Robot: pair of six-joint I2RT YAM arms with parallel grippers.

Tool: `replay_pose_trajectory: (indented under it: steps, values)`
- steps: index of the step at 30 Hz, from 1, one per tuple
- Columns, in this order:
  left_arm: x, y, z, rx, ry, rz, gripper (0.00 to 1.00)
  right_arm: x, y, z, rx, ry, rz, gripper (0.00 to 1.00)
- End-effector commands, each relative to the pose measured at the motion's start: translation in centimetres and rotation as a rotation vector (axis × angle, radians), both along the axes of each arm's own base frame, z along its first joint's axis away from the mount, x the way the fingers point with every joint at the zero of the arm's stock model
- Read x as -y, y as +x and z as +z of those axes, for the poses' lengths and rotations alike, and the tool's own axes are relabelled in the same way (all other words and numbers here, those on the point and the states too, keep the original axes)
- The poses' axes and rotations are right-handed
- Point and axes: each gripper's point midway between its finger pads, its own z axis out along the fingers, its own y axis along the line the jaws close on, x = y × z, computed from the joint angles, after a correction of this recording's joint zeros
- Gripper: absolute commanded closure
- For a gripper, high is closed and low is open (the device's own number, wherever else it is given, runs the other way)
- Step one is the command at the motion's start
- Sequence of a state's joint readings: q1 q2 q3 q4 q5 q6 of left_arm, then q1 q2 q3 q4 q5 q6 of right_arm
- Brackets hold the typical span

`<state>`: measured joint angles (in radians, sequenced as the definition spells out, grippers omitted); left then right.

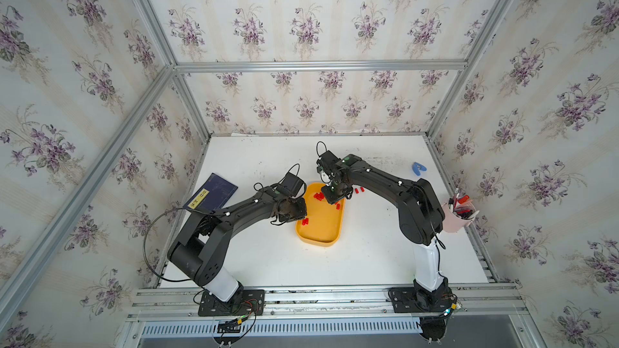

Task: Take the screw protection sleeves out of the storage box
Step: Pick up the screw protection sleeve from the storage box.

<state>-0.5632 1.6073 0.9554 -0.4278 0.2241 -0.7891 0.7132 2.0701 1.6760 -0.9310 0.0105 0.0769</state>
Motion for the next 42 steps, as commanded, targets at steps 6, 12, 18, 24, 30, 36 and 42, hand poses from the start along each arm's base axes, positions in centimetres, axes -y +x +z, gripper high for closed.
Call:
replay_pose_trajectory:
  steps: [6, 12, 18, 24, 30, 36, 42]
  values:
    - [0.1, 0.2, -0.2, 0.005, 0.005, -0.012, 0.71, 0.5, 0.5, -1.3, 0.005, -0.055, 0.019, 0.59]
    - [0.1, 0.3, -0.2, 0.003, 0.007, -0.013, 0.71, 0.1, 0.9, -2.1, 0.002, -0.058, 0.023, 0.60]
    - [0.2, 0.3, -0.2, 0.003, 0.006, -0.012, 0.71, 0.2, 1.0, -3.2, -0.010, -0.078, 0.019, 0.62]
    - [0.1, 0.3, -0.2, 0.003, 0.013, -0.015, 0.71, 0.7, 1.1, -3.9, -0.010, -0.104, 0.012, 0.63]
    - [0.1, 0.3, -0.4, 0.001, 0.015, -0.016, 0.71, 0.9, 1.4, -3.7, 0.004, -0.123, 0.006, 0.64]
    - [0.0, 0.4, -0.3, 0.004, 0.020, -0.017, 0.71, 1.6, 1.4, -4.4, -0.002, -0.162, -0.002, 0.66]
    - [0.0, 0.4, -0.4, 0.006, 0.024, -0.020, 0.71, 2.0, 1.8, -4.4, 0.012, -0.188, -0.011, 0.70]
